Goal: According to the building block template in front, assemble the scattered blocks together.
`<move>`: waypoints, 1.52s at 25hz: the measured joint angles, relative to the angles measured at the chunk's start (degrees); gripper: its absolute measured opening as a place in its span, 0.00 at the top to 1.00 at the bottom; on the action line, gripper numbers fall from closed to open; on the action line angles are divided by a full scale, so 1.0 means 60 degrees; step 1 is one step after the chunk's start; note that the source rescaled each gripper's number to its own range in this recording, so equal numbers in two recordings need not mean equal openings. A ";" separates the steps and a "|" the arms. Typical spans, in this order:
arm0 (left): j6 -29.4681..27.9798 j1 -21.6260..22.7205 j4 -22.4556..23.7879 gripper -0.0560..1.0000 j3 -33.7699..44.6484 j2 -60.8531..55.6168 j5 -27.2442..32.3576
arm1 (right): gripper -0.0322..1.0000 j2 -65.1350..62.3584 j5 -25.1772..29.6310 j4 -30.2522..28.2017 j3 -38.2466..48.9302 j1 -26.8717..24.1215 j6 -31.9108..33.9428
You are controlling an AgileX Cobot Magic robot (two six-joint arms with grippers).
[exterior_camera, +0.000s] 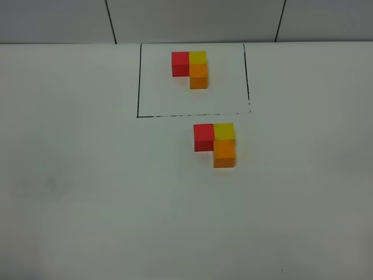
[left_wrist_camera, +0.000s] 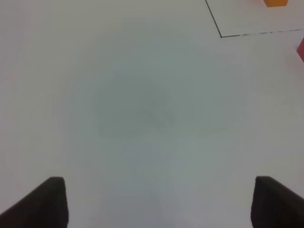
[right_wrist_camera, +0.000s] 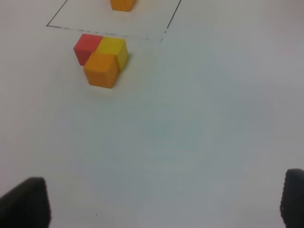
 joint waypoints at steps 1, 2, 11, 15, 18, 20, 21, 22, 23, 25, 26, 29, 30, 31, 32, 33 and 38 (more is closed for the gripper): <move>0.0000 0.0000 0.0000 0.27 0.0000 0.0000 0.0000 | 0.05 0.0000 0.0000 0.0000 0.0000 0.0000 0.0000; 0.0000 0.0000 0.0000 0.27 0.0000 0.0000 0.0000 | 0.05 0.0000 0.0000 0.0000 0.0000 0.0000 0.0000; 0.0000 0.0000 0.0000 0.27 0.0000 0.0000 0.0000 | 0.09 0.0000 0.0000 0.0000 0.0000 0.0000 -0.0003; 0.0000 0.0000 0.0000 0.27 0.0000 0.0000 0.0000 | 0.11 0.0000 0.0000 0.0000 0.0000 0.0000 -0.0003; 0.0000 0.0000 0.0000 0.27 0.0000 0.0000 0.0000 | 0.11 0.0000 0.0000 0.0000 0.0000 0.0000 -0.0003; 0.0000 0.0000 0.0000 0.27 0.0000 0.0000 0.0000 | 0.12 0.0000 0.0000 0.0000 0.0000 0.0000 -0.0003; 0.0000 0.0000 0.0000 0.27 0.0000 0.0000 0.0000 | 0.13 0.0000 0.0000 0.0000 0.0000 0.0000 -0.0003; 0.0000 0.0000 0.0000 0.27 0.0000 0.0000 0.0000 | 0.13 0.0000 0.0000 0.0000 0.0000 0.0000 -0.0003; 0.0000 0.0000 0.0000 0.27 0.0000 0.0000 0.0000 | 0.13 0.0000 0.0000 0.0000 0.0000 0.0000 -0.0003; 0.0031 0.0000 0.0000 0.27 0.0000 0.0000 0.0000 | 0.13 0.0000 0.0000 0.0000 0.0000 0.0000 -0.0003; 0.0052 0.0000 0.0000 0.27 0.0000 0.0000 0.0000 | 0.13 0.0000 0.0000 0.0000 0.0000 0.0000 -0.0003; 0.0052 0.0000 0.0000 0.27 0.0000 0.0000 0.0000 | 0.15 0.0000 0.0000 0.0000 0.0000 0.0000 -0.0003; 0.0052 0.0000 0.0000 0.27 0.0000 0.0000 0.0000 | 0.15 0.0000 0.0000 0.0000 0.0000 0.0000 -0.0003; 0.0052 0.0000 0.0000 0.27 0.0000 0.0000 0.0000 | 0.15 0.0000 0.0000 0.0000 0.0000 0.0000 -0.0003; 0.0052 0.0000 0.0000 0.27 0.0000 0.0000 0.0000 | 0.15 0.0000 0.0000 0.0000 0.0000 0.0000 -0.0003; 0.0052 0.0000 0.0000 0.27 0.0000 0.0000 0.0000 | 0.15 0.0000 0.0000 0.0000 0.0000 0.0000 -0.0003; 0.0043 0.0000 0.0000 0.27 0.0000 0.0000 0.0000 | 0.16 0.0000 0.0000 -0.0019 0.0000 0.0000 -0.0003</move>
